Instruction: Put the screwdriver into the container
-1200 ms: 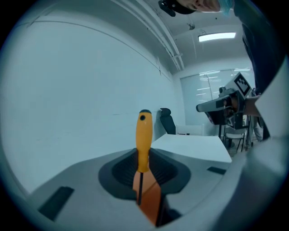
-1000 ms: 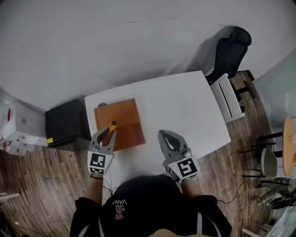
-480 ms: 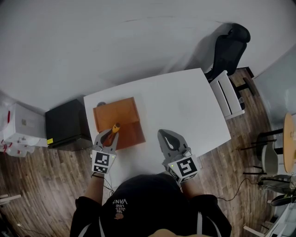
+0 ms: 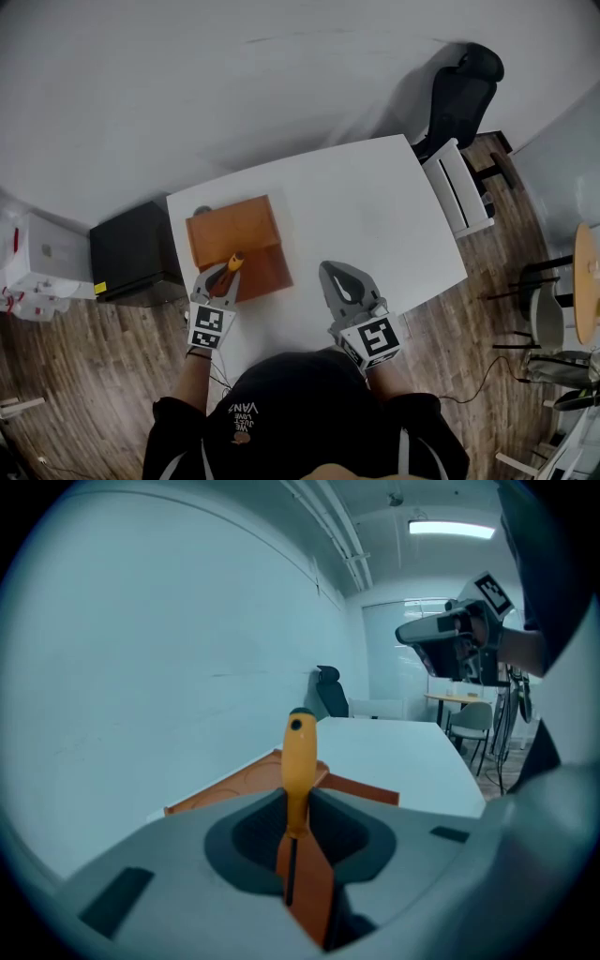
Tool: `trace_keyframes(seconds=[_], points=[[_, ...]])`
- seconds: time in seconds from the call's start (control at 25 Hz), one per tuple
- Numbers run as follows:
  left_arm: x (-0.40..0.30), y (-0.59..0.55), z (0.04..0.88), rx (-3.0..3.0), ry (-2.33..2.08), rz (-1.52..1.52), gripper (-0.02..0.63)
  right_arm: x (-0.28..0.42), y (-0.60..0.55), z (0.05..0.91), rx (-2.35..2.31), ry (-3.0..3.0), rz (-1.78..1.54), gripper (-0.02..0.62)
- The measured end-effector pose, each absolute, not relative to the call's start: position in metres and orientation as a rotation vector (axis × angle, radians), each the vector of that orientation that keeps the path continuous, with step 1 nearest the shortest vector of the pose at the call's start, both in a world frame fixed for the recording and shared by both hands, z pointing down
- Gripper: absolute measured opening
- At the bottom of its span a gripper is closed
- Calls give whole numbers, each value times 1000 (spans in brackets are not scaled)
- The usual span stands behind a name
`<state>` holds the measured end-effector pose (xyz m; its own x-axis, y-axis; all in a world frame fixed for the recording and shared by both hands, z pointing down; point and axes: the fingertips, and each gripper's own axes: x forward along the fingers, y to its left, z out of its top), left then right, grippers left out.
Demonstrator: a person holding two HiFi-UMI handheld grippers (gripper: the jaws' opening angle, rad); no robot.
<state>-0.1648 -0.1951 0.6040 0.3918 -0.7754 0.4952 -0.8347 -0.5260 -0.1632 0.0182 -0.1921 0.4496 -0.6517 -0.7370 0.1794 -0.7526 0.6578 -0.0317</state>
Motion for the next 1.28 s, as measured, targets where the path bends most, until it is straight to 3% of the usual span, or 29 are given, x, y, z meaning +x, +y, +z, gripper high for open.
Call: trace_keyframes(seconds=[1.28], points=[[-161, -186, 674, 2441, -1212, 1094, 80, 26, -191, 456, 1257, -2707, 182, 11]])
